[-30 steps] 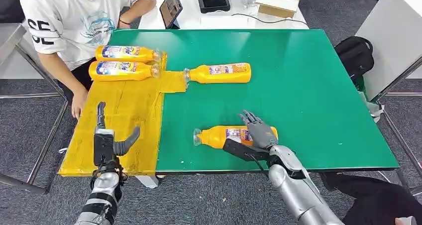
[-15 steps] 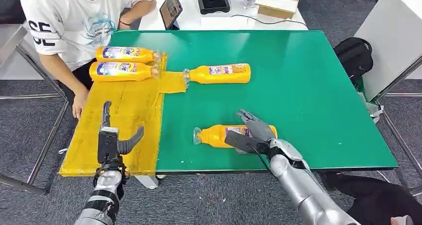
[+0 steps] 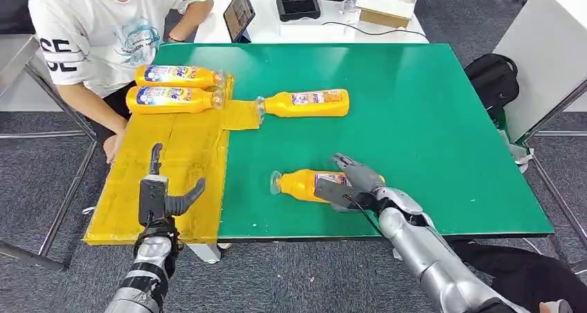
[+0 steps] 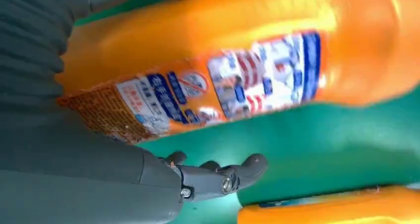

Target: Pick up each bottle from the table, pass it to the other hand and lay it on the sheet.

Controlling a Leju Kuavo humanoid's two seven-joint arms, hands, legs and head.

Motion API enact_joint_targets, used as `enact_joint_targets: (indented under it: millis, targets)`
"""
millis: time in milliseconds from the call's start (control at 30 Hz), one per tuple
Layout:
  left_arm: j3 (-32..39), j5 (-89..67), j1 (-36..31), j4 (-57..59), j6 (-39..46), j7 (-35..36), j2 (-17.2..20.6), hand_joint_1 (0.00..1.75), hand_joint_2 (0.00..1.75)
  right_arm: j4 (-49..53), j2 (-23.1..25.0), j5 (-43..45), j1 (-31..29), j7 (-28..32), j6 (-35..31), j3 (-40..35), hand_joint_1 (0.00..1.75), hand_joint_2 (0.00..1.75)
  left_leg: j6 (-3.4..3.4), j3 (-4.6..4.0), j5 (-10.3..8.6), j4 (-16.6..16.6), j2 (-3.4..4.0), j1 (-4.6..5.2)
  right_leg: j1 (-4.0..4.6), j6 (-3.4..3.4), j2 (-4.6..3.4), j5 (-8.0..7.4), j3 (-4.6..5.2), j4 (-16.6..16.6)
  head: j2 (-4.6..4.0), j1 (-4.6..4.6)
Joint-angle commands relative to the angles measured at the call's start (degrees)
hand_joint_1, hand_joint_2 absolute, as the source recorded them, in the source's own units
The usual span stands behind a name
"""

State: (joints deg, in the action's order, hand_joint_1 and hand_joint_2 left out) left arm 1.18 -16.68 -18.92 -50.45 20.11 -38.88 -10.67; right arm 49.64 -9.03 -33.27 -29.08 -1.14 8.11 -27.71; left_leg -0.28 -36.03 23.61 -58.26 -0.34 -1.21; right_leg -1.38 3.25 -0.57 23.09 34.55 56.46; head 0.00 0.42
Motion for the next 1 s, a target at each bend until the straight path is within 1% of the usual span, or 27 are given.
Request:
enact_joint_targets:
  millis: [33, 67, 133, 200, 267, 300, 367, 400, 433, 500, 567, 600, 633, 667, 700, 733, 767, 800, 833, 900, 933, 1000]
  targets:
    - [0.0, 1.3, -3.2, 6.3, -1.8, 1.0, -0.1, 0.00, 1.75, -7.4, -3.8, -0.2, -2.7, -1.5, 4.3, -7.3, 1.40, 1.75, 0.10, 0.19, 0.00, 0.1, -0.16, -0.05, 0.10, -0.18, 0.25, 0.03, -0.29, -0.1, 0.00, 0.00]
    - [0.0, 1.4, -3.3, 6.5, -1.8, 1.0, -0.1, 0.00, 1.75, -7.7, -3.9, -0.2, -3.2, -1.5, 4.8, -7.9, 1.47, 1.75, 0.07, 0.16, -0.01, 0.1, -0.16, -0.03, 0.07, -0.13, 0.22, 0.03, -0.25, -0.1, 0.00, 0.00]
    - [-0.1, 1.7, -3.7, 7.0, -2.1, 1.1, -0.2, 0.00, 1.75, -8.6, -4.0, 0.5, -3.9, -1.1, 5.6, -9.3, 1.68, 1.75, 0.06, 0.18, 0.01, 0.1, -0.13, -0.04, 0.07, -0.13, 0.19, 0.03, -0.26, -0.1, 0.00, 0.00]
    - [-0.2, 2.0, -4.1, 7.5, -2.1, 1.3, -0.2, 0.00, 1.75, -9.4, -4.2, 1.5, -4.3, -0.9, 6.1, -11.0, 1.75, 1.75, 0.09, 0.24, 0.01, 0.1, -0.16, -0.05, 0.09, -0.19, 0.25, 0.04, -0.34, -0.2, 0.00, 0.00]
    - [-0.4, 2.3, -4.4, 8.0, -2.2, 1.3, -0.3, 0.00, 1.75, -9.9, -4.5, 2.8, -4.5, -0.3, 6.6, -12.1, 1.75, 1.75, 0.03, 0.17, 0.01, 0.0, -0.11, -0.04, 0.06, -0.10, 0.16, 0.03, -0.24, -0.1, 0.00, 0.00]
    - [-0.5, 2.3, -4.4, 8.1, -2.1, 1.3, -0.3, 0.00, 1.75, -10.0, -4.5, 2.9, -4.4, -0.3, 6.6, -12.2, 1.75, 1.75, 0.05, 0.22, 0.01, 0.1, -0.18, -0.05, 0.08, -0.13, 0.24, 0.05, -0.31, -0.1, 0.00, 0.00]
    - [-0.6, 2.5, -4.4, 8.1, -2.1, 1.2, -0.3, 0.00, 1.75, -9.9, -4.1, 4.2, -4.3, 0.7, 5.5, -12.1, 1.75, 1.75, 0.04, 0.23, 0.02, 0.1, -0.13, -0.04, 0.08, -0.12, 0.19, 0.04, -0.29, -0.1, 0.00, 0.00]
    - [-0.6, 2.5, -4.4, 8.1, -2.1, 1.1, -0.3, 0.00, 1.75, -9.8, -3.9, 4.2, -4.2, 0.7, 5.5, -12.2, 1.75, 1.75, 0.07, 0.30, 0.01, 0.1, -0.20, -0.05, 0.10, -0.18, 0.29, 0.06, -0.40, -0.2, 0.00, 0.00]
    - [-0.6, 2.5, -4.4, 8.1, -2.1, 1.1, -0.3, 0.00, 1.75, -9.8, -3.9, 4.2, -4.2, 0.7, 5.5, -12.2, 1.75, 1.75, 0.05, 0.22, 0.01, 0.1, -0.12, -0.05, 0.08, -0.11, 0.18, 0.03, -0.28, -0.1, 0.00, 0.00]
    - [-0.6, 2.5, -4.4, 8.1, -2.1, 1.1, -0.3, 0.00, 1.75, -9.8, -3.9, 4.2, -4.2, 0.7, 5.5, -12.2, 1.75, 1.75, 0.09, 0.31, 0.02, 0.1, -0.16, -0.06, 0.12, -0.19, 0.26, 0.05, -0.40, -0.2, 0.00, 0.00]
    - [-0.6, 2.7, -3.7, 7.0, -1.9, 1.1, -0.2, 0.00, 1.75, -7.3, -2.3, 7.8, -2.2, 3.3, 0.8, -8.4, 1.75, 1.75, 0.07, 0.26, 0.02, 0.1, -0.10, -0.05, 0.09, -0.14, 0.19, 0.03, -0.32, -0.1, 0.00, 0.00]
    - [-0.4, 2.9, -3.0, 5.9, -1.9, 1.0, -0.2, 0.00, 1.75, -5.2, -0.6, 9.8, -0.3, 4.8, -2.3, -5.1, 1.75, 1.75, 0.07, 0.29, 0.03, 0.1, -0.07, -0.06, 0.11, -0.15, 0.18, 0.03, -0.35, -0.2, 0.00, 0.00]
    - [-0.3, 3.0, -2.1, 4.5, -2.0, 1.1, -0.3, 0.00, 1.75, -0.6, 2.0, 11.1, 2.8, 7.0, -8.2, -0.4, 1.75, 1.75, 0.07, 0.32, 0.03, 0.1, -0.06, -0.07, 0.12, -0.18, 0.18, 0.03, -0.37, -0.2, 0.00, 0.00]
    - [-0.2, 3.0, -1.3, 3.0, -2.3, 1.1, -0.5, 0.00, 1.75, 3.9, 4.2, 11.5, 5.5, 8.3, -12.1, 3.2, 1.75, 1.75, 0.04, 0.33, 0.04, 0.1, -0.02, -0.10, 0.14, -0.18, 0.13, 0.03, -0.38, -0.2, 0.00, 0.00]
    - [-0.1, 3.0, -0.6, 1.5, -2.7, 1.2, -0.7, 0.00, 1.75, 9.1, 6.1, 10.6, 8.0, 9.8, -16.4, 6.0, 1.75, 1.75, 0.05, 0.36, 0.05, 0.2, -0.01, -0.10, 0.15, -0.21, 0.13, 0.03, -0.41, -0.2, 0.00, 0.04]
    - [-0.1, 3.1, 0.0, -0.2, -3.5, 1.3, -1.1, 0.00, 1.75, 15.5, 8.2, 9.5, 10.8, 11.7, -20.5, 8.9, 1.75, 1.75, 0.01, 0.30, 0.09, 0.1, 0.14, -0.09, 0.14, -0.18, -0.05, 0.03, -0.30, -0.2, 0.00, 0.00]
    - [-0.2, 3.4, 0.2, -1.2, -4.0, 1.4, -1.5, 0.00, 1.75, 19.8, 9.9, 9.7, 12.4, 13.0, -23.1, 11.3, 1.75, 1.75, 0.03, 0.37, 0.13, 0.1, 0.19, -0.10, 0.16, -0.25, -0.07, 0.06, -0.37, -0.2, 0.00, 0.02]
    - [-0.3, 3.6, 0.5, -2.1, -4.4, 1.5, -1.8, 0.00, 1.75, 22.9, 11.1, 10.0, 13.6, 14.4, -24.9, 12.9, 1.75, 1.75, 0.02, 0.23, 0.10, 0.1, 0.16, -0.11, 0.15, -0.19, -0.07, 0.03, -0.22, -0.1, 0.00, 0.07]
    - [-0.6, 4.5, 0.6, -3.2, -5.2, 1.7, -2.2, 0.00, 1.75, 26.7, 12.8, 9.9, 14.9, 18.0, -29.1, 15.2, 1.75, 1.75, 0.01, 0.10, 0.13, 0.0, 0.25, -0.05, 0.10, -0.22, -0.15, 0.07, -0.04, 0.1, 0.00, 0.04]
    - [-1.3, 4.7, 0.8, -4.5, -5.7, 1.9, -2.6, 0.00, 1.75, 29.0, 13.2, 10.0, 15.6, 18.4, -29.6, 16.1, 1.75, 1.75, -0.01, -0.08, 0.19, -0.1, 0.26, -0.05, 0.10, -0.23, -0.16, 0.11, 0.16, 0.2, 0.00, -0.02]
    - [-2.0, 5.4, 1.0, -5.2, -6.6, 2.1, -2.7, 0.00, 1.75, 30.5, 14.2, 10.3, 16.1, 22.1, -32.4, 17.4, 1.75, 1.75, 0.00, -0.25, 0.09, 0.0, 0.10, -0.02, 0.06, -0.16, -0.01, 0.07, 0.31, 0.2, 0.00, -0.07]
    - [-3.0, 6.1, 1.1, -6.3, -7.7, 2.4, -3.1, 0.00, 1.75, 32.1, 14.8, 10.6, 16.7, 23.8, -34.3, 18.4, 1.75, 1.75, 0.03, -0.33, 0.05, 0.0, -0.14, -0.04, 0.07, -0.13, 0.23, 0.12, 0.32, 0.1, 0.00, -0.02]
